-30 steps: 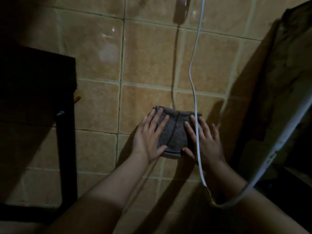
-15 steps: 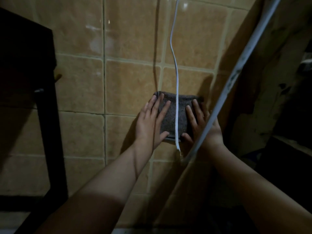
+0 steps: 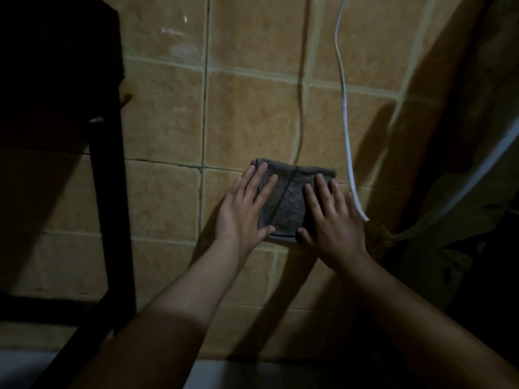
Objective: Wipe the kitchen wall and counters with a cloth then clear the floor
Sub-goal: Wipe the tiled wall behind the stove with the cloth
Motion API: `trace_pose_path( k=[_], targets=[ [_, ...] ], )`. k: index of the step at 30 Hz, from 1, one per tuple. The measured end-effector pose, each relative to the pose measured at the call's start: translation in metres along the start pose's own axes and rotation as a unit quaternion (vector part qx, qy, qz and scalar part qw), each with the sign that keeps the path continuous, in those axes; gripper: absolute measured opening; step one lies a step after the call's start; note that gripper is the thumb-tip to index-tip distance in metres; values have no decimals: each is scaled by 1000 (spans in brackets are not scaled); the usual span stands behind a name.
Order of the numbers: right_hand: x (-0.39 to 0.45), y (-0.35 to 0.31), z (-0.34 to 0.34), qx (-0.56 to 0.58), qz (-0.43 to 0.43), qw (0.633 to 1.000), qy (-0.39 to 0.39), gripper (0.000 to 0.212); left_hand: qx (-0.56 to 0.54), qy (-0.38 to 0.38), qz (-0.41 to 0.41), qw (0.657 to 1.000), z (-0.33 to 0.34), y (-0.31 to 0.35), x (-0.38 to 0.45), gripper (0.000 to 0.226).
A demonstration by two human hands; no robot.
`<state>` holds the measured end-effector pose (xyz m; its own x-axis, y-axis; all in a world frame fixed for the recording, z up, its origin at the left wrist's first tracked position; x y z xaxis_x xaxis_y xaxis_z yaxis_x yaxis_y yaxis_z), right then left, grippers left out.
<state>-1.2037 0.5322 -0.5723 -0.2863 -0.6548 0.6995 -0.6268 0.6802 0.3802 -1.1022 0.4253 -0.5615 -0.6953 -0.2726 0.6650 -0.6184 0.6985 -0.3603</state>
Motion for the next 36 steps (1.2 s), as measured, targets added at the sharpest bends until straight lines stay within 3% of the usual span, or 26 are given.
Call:
trace_pose_path(
  k=[6, 11, 17, 27, 36],
  targets=[
    [11, -57, -25, 1, -13, 997, 77, 110, -39, -14, -40, 998, 29, -52, -23, 112],
    [24, -111, -19, 12, -55, 998, 12, 102, -19, -46, -65, 997, 51, -92, -44, 110],
    [23, -146, -20, 28, -48, 994, 97, 105, -5, -76, -87, 993, 74, -118, -67, 107],
    [-4, -177, 7, 53, -73, 991, 103, 106, -34, -126, -120, 984, 113, -110, -107, 109],
    [-36, -176, 31, 32, -78, 993, 84, 107, -41, -155, -86, 983, 125, -85, -128, 106]
  ],
)
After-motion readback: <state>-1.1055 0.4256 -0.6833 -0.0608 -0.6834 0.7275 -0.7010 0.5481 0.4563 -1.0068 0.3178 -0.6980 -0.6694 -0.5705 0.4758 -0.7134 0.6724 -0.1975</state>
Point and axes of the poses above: each hand's wrist, its own x-axis towards the middle knuckle, its own z-axis out of the palm, y = z × x, the point moved 9 cm from there along x, towards the middle knuckle
